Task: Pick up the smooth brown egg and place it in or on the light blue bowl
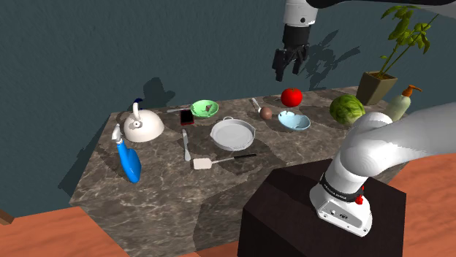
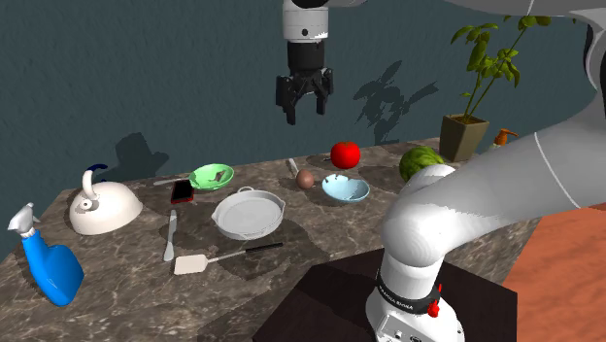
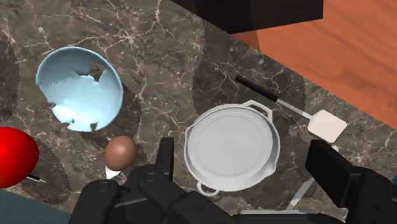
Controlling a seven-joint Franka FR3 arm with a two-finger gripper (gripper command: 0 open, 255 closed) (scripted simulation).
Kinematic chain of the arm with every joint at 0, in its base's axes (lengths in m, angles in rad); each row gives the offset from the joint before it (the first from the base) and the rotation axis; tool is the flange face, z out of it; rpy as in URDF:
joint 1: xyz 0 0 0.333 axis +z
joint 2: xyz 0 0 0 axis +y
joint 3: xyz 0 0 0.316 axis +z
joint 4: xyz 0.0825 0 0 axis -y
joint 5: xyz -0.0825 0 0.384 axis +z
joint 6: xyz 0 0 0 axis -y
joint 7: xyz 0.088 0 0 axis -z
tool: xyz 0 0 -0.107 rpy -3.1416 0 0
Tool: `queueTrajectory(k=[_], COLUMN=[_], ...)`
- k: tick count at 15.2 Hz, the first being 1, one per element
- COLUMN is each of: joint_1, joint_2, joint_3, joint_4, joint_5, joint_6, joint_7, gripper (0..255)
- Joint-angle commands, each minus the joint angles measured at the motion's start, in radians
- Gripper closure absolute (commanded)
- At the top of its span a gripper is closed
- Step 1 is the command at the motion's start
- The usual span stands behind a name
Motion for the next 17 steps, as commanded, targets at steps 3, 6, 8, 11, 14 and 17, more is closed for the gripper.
queueTrajectory(k=[3,6,8,11,14,17], joint_1=[-0.013,-0.033,-0.046,-0.064,-0.081,-0.095], joint_2=[0.031,0.087,0.131,0.205,0.290,0.383], joint_3=[-0.018,-0.047,-0.066,-0.096,-0.126,-0.157], joint_4=[-0.032,-0.070,-0.090,-0.109,-0.118,-0.114], joint_5=[-0.012,-0.028,-0.037,-0.048,-0.055,-0.056], joint_6=[0.065,0.164,0.231,0.330,0.427,0.521], joint_7=[0.000,0.000,0.000,0.000,-0.002,-0.006], gripper=[0,0,0,0,0,0])
